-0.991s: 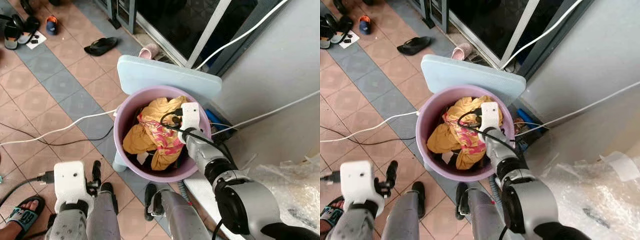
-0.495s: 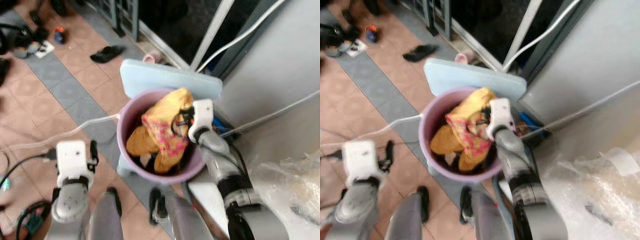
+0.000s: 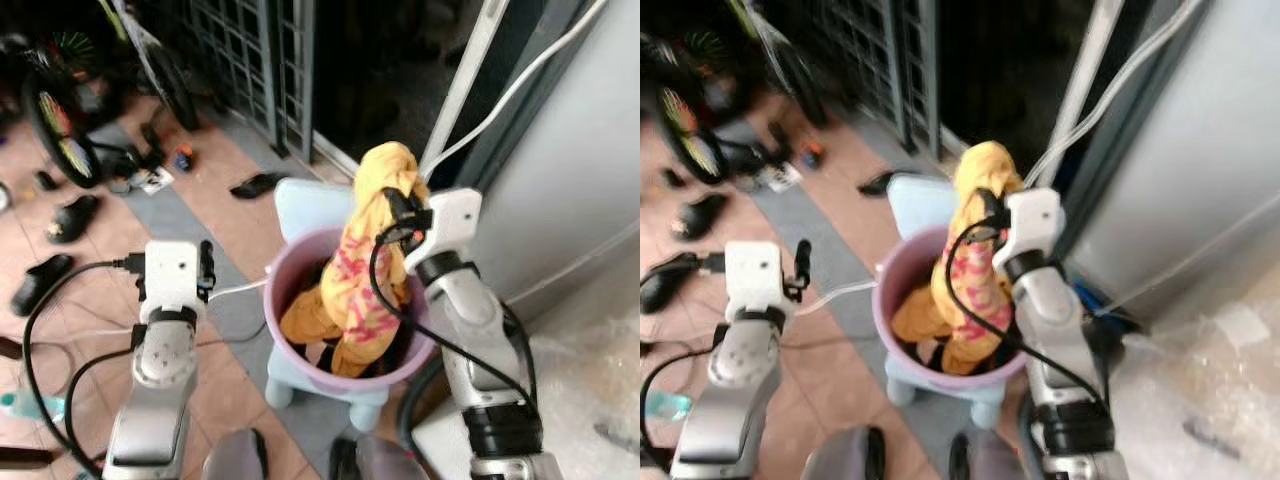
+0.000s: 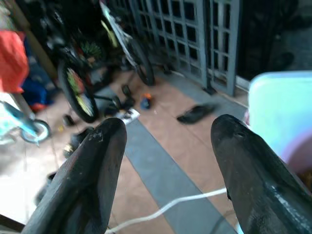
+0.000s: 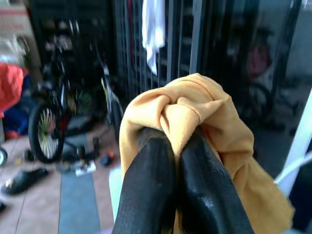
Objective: Clothes washing
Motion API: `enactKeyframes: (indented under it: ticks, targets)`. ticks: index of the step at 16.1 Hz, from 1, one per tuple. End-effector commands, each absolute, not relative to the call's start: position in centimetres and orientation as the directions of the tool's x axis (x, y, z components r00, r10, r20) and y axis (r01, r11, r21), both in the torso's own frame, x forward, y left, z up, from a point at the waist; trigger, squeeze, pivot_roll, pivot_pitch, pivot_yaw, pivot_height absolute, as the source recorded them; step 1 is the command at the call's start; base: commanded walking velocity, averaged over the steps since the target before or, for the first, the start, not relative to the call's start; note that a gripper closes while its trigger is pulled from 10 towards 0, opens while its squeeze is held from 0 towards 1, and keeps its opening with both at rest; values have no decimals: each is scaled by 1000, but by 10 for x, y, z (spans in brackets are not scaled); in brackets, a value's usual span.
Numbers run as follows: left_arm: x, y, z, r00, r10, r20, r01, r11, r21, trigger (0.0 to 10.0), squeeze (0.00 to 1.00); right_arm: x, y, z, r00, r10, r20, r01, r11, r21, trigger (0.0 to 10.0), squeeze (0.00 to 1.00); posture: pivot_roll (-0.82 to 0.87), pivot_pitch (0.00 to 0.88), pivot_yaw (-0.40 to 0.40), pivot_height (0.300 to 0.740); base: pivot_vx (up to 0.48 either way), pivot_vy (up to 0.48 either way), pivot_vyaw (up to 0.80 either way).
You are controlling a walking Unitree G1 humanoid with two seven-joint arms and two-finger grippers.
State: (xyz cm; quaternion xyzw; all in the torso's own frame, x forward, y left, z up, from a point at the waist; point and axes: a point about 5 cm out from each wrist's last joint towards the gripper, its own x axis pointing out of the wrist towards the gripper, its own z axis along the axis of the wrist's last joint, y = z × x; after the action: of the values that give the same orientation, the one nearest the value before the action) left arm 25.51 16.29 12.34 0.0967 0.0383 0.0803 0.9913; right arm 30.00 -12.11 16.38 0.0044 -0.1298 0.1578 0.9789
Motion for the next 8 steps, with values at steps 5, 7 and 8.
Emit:
enactKeyframes:
  ticks: [5,7,8]
  targets:
    - [276,156,119,995,94,-40,-84,975,204,10000,0,267,-143,134,961,249,117,-237,966,-108,10000,0,-26,0,48,740,0,0,-140]
    - [278,153,117,995,91,-38,-81,976,200,10000,0,271,-138,137,959,254,123,-241,964,-110,10000,0,-28,0,45,740,0,0,-781]
    - [279,154,116,994,99,-38,-90,977,192,10000,0,276,-133,142,953,270,138,-255,960,-115,10000,0,-30,0,44,740,0,0,-781]
